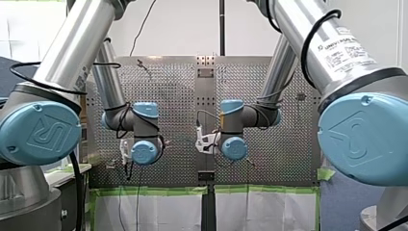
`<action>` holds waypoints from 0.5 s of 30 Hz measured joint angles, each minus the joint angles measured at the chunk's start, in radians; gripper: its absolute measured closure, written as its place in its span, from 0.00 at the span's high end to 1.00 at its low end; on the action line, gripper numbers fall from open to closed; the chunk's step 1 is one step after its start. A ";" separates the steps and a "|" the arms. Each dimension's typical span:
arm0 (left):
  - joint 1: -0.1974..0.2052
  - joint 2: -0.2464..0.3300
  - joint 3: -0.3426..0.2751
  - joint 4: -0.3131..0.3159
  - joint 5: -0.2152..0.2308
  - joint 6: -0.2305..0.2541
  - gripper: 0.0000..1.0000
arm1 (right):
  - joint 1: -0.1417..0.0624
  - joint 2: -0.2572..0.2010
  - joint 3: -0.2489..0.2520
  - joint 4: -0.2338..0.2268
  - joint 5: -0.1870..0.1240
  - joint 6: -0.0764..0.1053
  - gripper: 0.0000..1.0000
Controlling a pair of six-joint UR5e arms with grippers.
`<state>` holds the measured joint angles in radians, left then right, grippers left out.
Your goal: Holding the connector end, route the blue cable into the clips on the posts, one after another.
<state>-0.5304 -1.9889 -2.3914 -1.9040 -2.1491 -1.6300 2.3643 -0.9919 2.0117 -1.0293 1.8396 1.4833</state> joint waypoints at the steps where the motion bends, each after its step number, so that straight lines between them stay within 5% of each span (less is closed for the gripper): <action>1: 0.004 0.000 0.000 -0.007 0.001 0.000 0.00 | -0.002 0.007 -0.003 0.007 0.006 0.004 0.00; 15: 0.015 0.000 -0.001 -0.083 0.002 -0.001 0.00 | -0.009 0.120 -0.012 0.145 0.026 0.017 0.00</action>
<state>-0.5158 -1.9886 -2.3926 -1.9874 -2.1467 -1.6306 2.3555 -0.8714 1.9997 -0.8843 1.8654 1.5005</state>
